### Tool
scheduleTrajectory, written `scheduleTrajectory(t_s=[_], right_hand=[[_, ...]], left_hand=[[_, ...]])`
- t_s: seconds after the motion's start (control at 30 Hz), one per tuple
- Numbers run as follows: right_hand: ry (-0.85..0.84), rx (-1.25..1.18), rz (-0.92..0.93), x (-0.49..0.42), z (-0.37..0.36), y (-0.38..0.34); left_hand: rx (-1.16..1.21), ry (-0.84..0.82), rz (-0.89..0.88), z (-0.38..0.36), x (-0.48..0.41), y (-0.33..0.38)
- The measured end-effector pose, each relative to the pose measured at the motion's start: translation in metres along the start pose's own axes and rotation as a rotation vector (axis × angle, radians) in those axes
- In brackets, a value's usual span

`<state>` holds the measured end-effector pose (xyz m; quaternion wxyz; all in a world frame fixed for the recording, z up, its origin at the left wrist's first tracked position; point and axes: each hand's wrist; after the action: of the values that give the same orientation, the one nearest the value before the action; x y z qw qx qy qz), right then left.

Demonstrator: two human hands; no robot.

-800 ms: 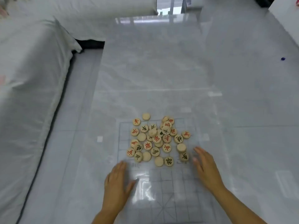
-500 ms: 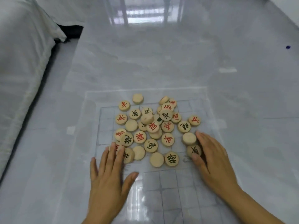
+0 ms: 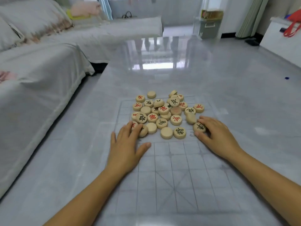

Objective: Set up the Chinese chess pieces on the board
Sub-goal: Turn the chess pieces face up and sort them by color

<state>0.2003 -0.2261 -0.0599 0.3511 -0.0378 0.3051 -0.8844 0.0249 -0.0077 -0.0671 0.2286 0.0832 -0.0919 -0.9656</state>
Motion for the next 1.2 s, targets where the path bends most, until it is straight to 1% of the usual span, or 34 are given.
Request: scheduleTrajectory(t_s=[0.07,0.13,0.23,0.27,0.33,0.4,0.57,0.67,0.73,0.8,0.93,1.03,1.13,1.2], right_hand=[[0.011,-0.019,-0.001,0.002,0.002,-0.002],[-0.015,-0.003,0.009,0.002,0.004,-0.005],[-0.108,0.160,-0.031,0.007,0.011,-0.014],[-0.138,0.214,-0.043,0.013,0.013,-0.016],[-0.171,0.241,-0.052,0.031,0.015,-0.021],[-0.164,0.184,-0.056,0.053,0.015,-0.022],[-0.157,0.043,-0.022,0.099,0.011,-0.020],[-0.108,-0.044,-0.016,0.106,0.011,-0.022],[-0.079,-0.076,-0.019,0.105,0.011,-0.021],[-0.065,-0.104,-0.016,0.105,0.010,-0.021],[-0.022,-0.102,0.005,0.101,0.007,-0.017],[-0.006,-0.130,0.006,0.098,0.006,-0.014],[-0.032,-0.148,0.004,0.096,0.007,-0.012],[-0.087,-0.151,0.006,0.095,0.010,-0.012]], left_hand=[[0.024,0.022,-0.006,-0.001,-0.001,-0.002],[0.017,0.046,-0.053,0.003,-0.001,-0.002],[-0.049,0.038,-0.109,0.011,0.007,0.005],[-0.041,0.036,-0.118,0.013,0.012,0.006],[0.000,0.064,-0.144,0.018,0.025,0.008],[0.059,0.039,-0.148,0.020,0.044,0.004],[0.295,-0.030,-0.106,0.020,0.082,-0.013],[0.480,-0.022,0.006,0.020,0.090,-0.012],[0.544,-0.017,0.062,0.019,0.090,-0.011],[0.538,-0.016,0.071,0.019,0.090,-0.011],[0.450,-0.016,0.059,0.023,0.088,-0.012],[0.465,-0.023,0.033,0.025,0.086,-0.012],[0.458,-0.015,0.048,0.022,0.082,-0.012],[0.434,-0.017,0.045,0.021,0.081,-0.012]])
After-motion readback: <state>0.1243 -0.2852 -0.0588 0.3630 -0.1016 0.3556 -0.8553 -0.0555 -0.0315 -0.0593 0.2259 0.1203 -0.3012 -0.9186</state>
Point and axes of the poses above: each hand's wrist, its own x-axis away from the middle knuckle, its own z-axis out of the back of the hand, y = z × x, and after that the axes turned 8 degrees about -x, right-handed
